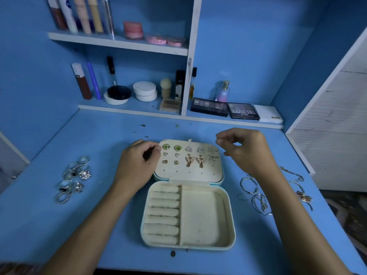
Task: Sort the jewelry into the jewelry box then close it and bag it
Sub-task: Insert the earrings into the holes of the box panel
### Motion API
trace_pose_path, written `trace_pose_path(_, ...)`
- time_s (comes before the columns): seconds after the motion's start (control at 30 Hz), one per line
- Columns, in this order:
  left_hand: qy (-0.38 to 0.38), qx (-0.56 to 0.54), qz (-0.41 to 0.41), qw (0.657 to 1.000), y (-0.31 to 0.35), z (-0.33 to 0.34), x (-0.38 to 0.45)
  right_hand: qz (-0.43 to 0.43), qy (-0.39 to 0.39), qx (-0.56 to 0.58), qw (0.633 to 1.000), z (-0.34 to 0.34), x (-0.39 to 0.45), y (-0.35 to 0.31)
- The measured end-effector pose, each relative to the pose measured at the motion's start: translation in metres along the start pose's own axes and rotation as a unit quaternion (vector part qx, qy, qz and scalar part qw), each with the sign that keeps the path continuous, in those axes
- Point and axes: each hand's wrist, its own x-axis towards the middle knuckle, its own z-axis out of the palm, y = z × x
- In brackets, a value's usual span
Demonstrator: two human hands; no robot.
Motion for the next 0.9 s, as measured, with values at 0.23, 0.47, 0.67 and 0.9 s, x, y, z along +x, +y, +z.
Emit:
trace_pose_path(0.23, 0.0, 0.001, -0.012, 1.0, 0.0, 0.0, -0.001, -0.001, -0.01, 0.01, 1.0, -0.001, -0.029, 0.015)
trace_pose_path(0.47, -0.003, 0.001, -0.017, 1.0, 0.0, 0.0, -0.002, -0.002, -0.016, 0.048, 0.999, 0.002, -0.043, 0.02)
trace_pose_path(0.67, -0.002, -0.004, -0.023, 1.0, 0.001, 0.0, -0.002, -0.035, -0.026, 0.045, 0.998, 0.007, -0.042, 0.026)
trace_pose_path(0.9, -0.003, -0.01, -0.03, 0.999, 0.0, 0.001, -0.002, -0.041, -0.028, 0.049, 0.998, 0.01, -0.041, 0.028)
